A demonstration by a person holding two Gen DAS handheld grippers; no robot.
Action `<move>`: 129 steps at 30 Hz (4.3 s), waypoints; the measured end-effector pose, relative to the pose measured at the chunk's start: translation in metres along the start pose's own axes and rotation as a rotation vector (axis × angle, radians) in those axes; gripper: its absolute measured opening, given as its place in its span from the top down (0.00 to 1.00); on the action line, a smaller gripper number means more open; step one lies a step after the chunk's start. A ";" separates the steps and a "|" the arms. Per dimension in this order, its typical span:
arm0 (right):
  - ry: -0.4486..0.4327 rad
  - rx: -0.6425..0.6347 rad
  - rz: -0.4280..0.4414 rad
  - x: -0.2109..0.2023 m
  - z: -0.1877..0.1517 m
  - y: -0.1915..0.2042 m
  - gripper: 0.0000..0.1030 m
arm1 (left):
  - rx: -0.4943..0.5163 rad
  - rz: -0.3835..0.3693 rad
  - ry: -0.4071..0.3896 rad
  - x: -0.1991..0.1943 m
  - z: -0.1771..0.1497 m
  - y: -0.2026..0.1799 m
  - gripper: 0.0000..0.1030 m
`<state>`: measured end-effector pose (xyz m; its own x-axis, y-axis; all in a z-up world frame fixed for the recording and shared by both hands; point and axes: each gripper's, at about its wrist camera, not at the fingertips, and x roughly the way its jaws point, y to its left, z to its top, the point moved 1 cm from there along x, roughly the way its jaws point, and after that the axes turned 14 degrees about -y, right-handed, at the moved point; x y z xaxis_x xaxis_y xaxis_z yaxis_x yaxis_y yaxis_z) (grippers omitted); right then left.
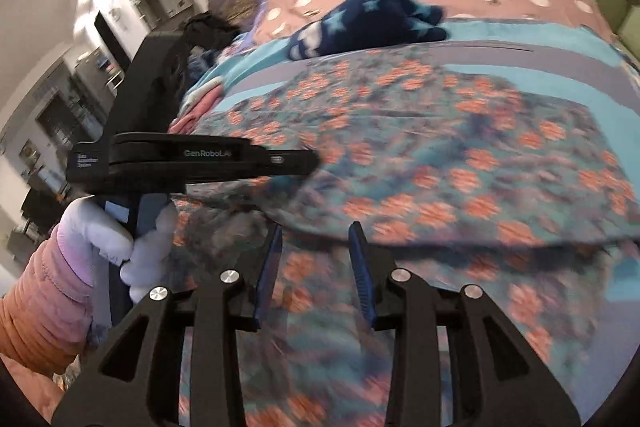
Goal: Fold small clothes
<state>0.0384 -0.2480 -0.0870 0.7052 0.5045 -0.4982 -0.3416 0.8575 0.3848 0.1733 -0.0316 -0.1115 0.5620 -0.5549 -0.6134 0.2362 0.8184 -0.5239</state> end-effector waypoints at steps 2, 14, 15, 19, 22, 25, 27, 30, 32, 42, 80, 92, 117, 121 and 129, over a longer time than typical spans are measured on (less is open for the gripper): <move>-0.010 0.042 -0.048 -0.011 -0.001 -0.018 0.63 | -0.040 -0.022 -0.027 -0.012 0.009 -0.007 0.97; -0.016 0.123 -0.226 -0.020 -0.016 -0.061 0.52 | 0.095 0.126 -0.361 -0.149 0.059 0.009 0.97; -0.015 0.115 -0.228 -0.018 -0.016 -0.059 0.50 | 0.072 0.148 -0.349 -0.150 0.056 0.022 0.97; -0.015 0.113 -0.230 -0.017 -0.015 -0.060 0.50 | -0.018 0.222 -0.307 -0.146 0.042 0.066 0.97; -0.018 0.117 -0.229 -0.018 -0.015 -0.060 0.50 | -0.054 0.229 -0.298 -0.146 0.038 0.080 0.97; -0.026 0.120 -0.225 -0.021 -0.015 -0.059 0.50 | -0.046 0.216 -0.328 -0.159 0.037 0.077 0.97; -0.027 0.123 -0.220 -0.022 -0.017 -0.059 0.49 | -0.013 0.246 -0.351 -0.169 0.037 0.073 0.97; -0.031 0.131 -0.217 -0.023 -0.018 -0.060 0.49 | -0.006 0.306 -0.307 -0.160 0.035 0.090 0.96; -0.036 0.138 -0.216 -0.024 -0.019 -0.060 0.49 | -0.004 0.388 -0.249 -0.142 0.027 0.110 0.89; -0.059 0.191 -0.204 -0.036 -0.026 -0.066 0.49 | 0.070 0.418 -0.242 -0.125 0.009 0.097 0.51; -0.072 0.285 -0.379 -0.120 -0.065 -0.080 0.48 | 0.101 0.314 -0.217 -0.207 -0.117 0.102 0.36; -0.107 0.320 -0.362 -0.183 -0.122 -0.063 0.48 | 0.183 0.266 -0.194 -0.239 -0.184 0.069 0.36; -0.067 0.445 0.005 -0.251 -0.211 -0.032 0.46 | 0.033 0.094 -0.207 -0.313 -0.286 0.068 0.38; -0.092 0.591 0.083 -0.239 -0.205 -0.049 0.47 | -0.016 0.055 -0.234 -0.309 -0.278 0.074 0.56; -0.273 0.715 0.204 -0.273 -0.175 -0.052 0.95 | -0.045 -0.037 -0.357 -0.334 -0.255 0.057 0.96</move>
<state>-0.2451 -0.4127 -0.1069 0.8309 0.5225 -0.1915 -0.0638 0.4313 0.8999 -0.2032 0.1624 -0.0866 0.7968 -0.4905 -0.3530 0.2307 0.7868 -0.5725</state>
